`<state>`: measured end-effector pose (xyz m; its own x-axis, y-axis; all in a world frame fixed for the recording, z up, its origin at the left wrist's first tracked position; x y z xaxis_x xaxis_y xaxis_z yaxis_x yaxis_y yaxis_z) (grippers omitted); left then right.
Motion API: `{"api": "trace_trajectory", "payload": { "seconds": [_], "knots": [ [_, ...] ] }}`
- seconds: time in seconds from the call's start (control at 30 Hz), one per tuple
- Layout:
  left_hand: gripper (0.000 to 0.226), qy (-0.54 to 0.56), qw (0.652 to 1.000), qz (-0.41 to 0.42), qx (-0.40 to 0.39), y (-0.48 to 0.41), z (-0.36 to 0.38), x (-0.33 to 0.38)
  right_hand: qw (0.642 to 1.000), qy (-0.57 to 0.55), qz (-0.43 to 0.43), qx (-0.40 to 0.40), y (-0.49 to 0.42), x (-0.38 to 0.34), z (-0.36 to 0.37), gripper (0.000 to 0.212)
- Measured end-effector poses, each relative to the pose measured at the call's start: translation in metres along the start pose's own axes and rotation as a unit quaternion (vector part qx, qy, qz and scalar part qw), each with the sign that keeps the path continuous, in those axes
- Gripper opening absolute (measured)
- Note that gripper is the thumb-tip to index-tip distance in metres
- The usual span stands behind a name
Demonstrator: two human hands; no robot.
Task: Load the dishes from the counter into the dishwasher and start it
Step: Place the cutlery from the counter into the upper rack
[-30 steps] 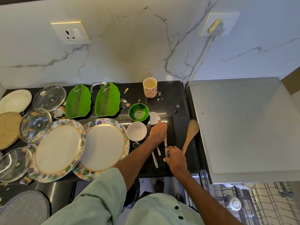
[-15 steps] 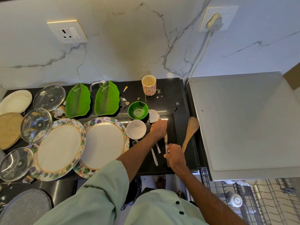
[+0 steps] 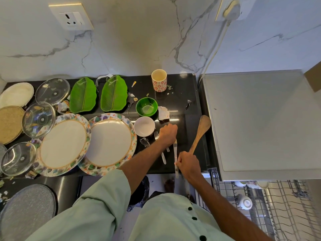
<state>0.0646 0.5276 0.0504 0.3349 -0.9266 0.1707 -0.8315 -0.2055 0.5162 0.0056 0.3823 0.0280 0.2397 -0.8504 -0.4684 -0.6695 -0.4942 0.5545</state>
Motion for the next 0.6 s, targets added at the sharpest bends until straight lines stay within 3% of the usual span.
{"api": "trace_trajectory", "payload": {
  "seconds": [0.1, 0.2, 0.37, 0.5, 0.6],
  "knots": [
    [0.023, -0.012, 1.0, -0.008, -0.006, 0.005, 0.002, 0.0, 0.999, 0.001, 0.053, 0.002, 0.011, 0.015, 0.002, 0.025],
    [0.021, -0.016, 1.0, -0.011, -0.003, 0.008, 0.002, -0.001, 0.996, 0.005, 0.071, -0.046, 0.019, 0.028, 0.015, 0.036],
    [0.015, 0.0, 1.0, -0.002, 0.017, 0.017, 0.003, -0.003, 0.978, -0.148, 0.094, -0.109, 0.025, 0.043, 0.053, 0.045],
    [0.009, 0.1, 0.993, -0.004, 0.066, 0.035, 0.005, -0.015, 0.91, -0.363, 0.116, -0.163, 0.038, 0.034, 0.064, 0.033],
    [0.013, 0.175, 0.971, -0.038, 0.16, 0.064, 0.004, -0.033, 0.857, -0.452, 0.066, -0.24, 0.051, 0.018, 0.052, 0.029]
  ]
}}
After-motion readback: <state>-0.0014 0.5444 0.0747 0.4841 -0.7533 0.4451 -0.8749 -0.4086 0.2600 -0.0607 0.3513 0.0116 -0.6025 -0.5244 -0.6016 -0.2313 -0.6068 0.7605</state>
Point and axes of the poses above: each hand's wrist, its own y-axis away from the middle knuckle, its own z-axis out of the palm, x = y × z, the point moved 6 cm from there along -y, towards the middle knuckle, and after that the axes turned 9 degrees about -x, right-handed, at the moved point
